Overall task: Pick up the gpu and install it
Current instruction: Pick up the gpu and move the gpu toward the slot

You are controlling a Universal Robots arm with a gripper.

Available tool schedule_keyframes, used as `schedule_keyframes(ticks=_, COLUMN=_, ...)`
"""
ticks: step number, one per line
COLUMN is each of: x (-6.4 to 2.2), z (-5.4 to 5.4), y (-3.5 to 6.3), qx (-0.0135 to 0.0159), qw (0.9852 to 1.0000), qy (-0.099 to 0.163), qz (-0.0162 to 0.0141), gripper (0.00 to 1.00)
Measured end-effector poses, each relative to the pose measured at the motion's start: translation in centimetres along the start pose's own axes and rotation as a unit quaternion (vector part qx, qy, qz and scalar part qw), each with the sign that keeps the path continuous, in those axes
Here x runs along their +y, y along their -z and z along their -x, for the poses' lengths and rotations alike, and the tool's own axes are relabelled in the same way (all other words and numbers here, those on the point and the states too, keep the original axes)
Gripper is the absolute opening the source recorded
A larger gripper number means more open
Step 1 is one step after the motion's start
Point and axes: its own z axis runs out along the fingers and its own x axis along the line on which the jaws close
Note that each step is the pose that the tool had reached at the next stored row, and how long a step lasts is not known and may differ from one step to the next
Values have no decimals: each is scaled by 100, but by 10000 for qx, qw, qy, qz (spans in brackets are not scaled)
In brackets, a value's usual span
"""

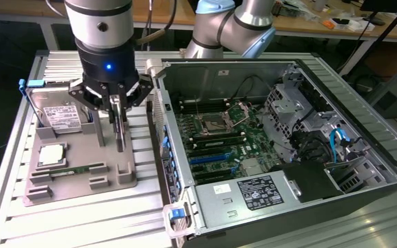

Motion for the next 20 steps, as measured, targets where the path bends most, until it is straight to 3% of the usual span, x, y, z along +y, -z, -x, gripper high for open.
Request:
schedule_keyframes(ticks=8, x=38, z=8, y=299, qx=1, qw=10000, qy=0, qz=-1, gripper=27)
schedule_keyframes(ticks=20, x=91, z=19, y=656, qx=1, qw=10000, qy=0, qz=-3, gripper=27)
